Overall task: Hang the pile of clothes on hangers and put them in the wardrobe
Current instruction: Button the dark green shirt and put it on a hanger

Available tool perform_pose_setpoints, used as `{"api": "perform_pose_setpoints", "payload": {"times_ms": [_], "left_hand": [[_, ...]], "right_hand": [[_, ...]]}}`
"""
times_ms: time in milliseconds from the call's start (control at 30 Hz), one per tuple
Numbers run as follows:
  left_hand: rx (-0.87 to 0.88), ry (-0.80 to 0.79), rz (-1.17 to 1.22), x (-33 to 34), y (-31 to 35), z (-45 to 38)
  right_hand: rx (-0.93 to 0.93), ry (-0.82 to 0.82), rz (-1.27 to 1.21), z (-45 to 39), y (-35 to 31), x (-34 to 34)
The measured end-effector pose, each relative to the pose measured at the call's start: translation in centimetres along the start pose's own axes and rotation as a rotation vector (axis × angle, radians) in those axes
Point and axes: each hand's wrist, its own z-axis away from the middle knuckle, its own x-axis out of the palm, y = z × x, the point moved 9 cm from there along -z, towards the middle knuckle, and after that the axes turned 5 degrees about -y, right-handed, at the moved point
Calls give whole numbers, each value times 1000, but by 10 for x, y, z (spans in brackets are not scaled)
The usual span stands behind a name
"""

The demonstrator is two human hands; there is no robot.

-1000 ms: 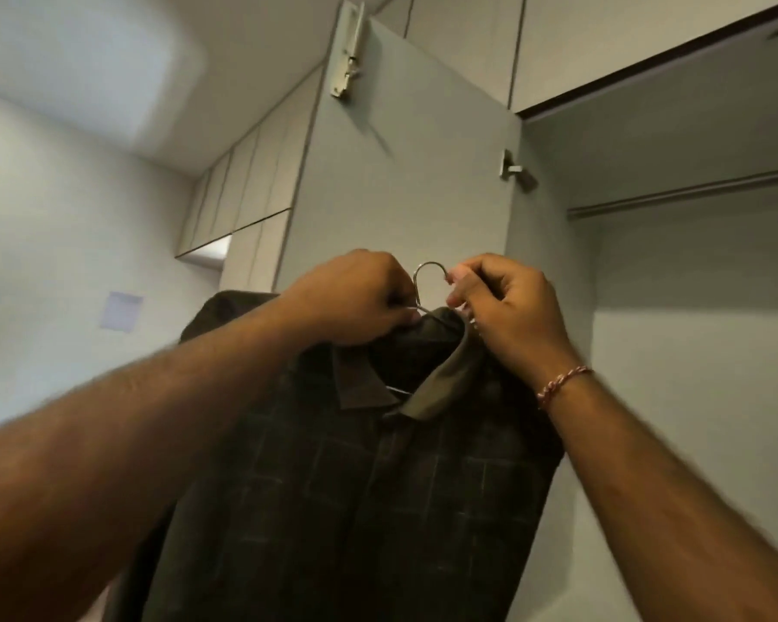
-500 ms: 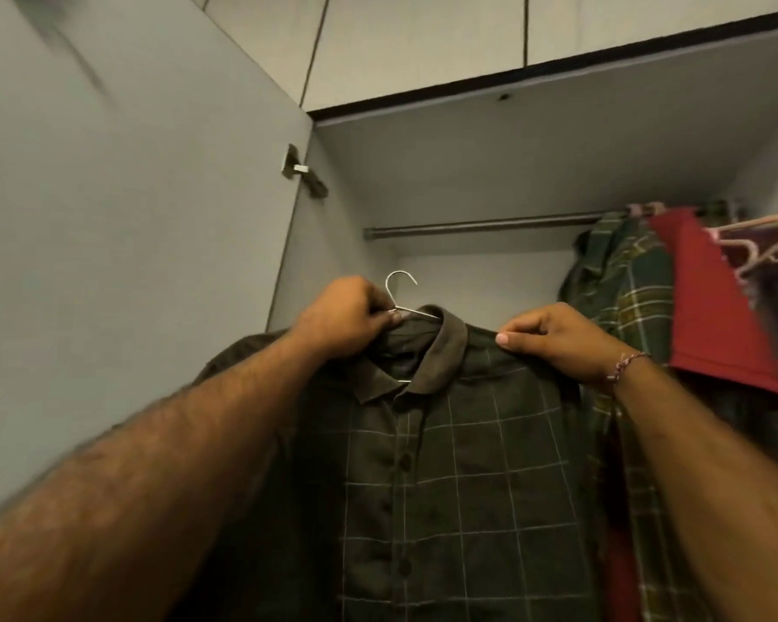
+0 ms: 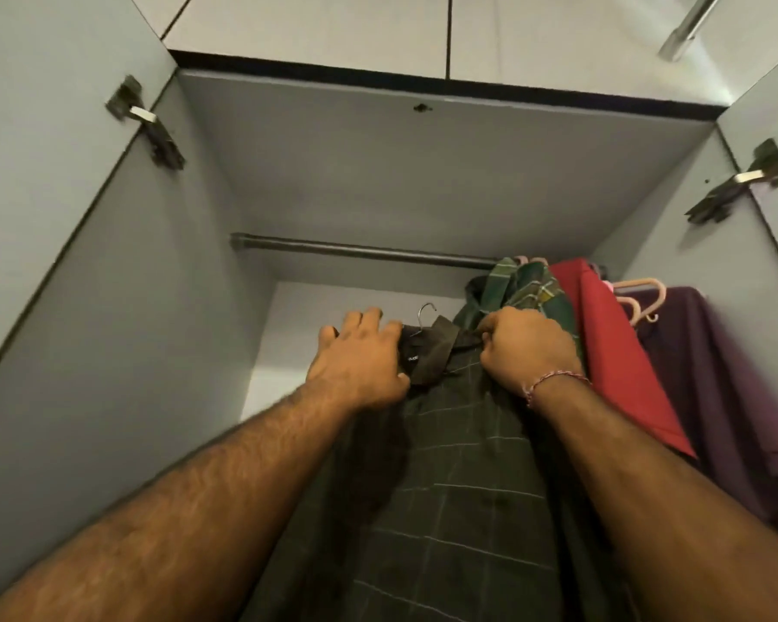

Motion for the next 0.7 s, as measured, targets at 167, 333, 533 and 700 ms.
{"api": "perform_pose_setpoints", "payload": {"times_ms": [167,333,533,700], "left_hand": [[65,-7,-80,17,20,-42],[68,3,-135,33,24,-68],[67,41,-180,52,24,-88],[108,67,-202,60,34,-85]], "right_hand": [[-18,76,161,-57,-10,13],[17,186,184,-105,-10,25],[85,277,194,-125,10,23],[65,285,271,-121,19,25]]}}
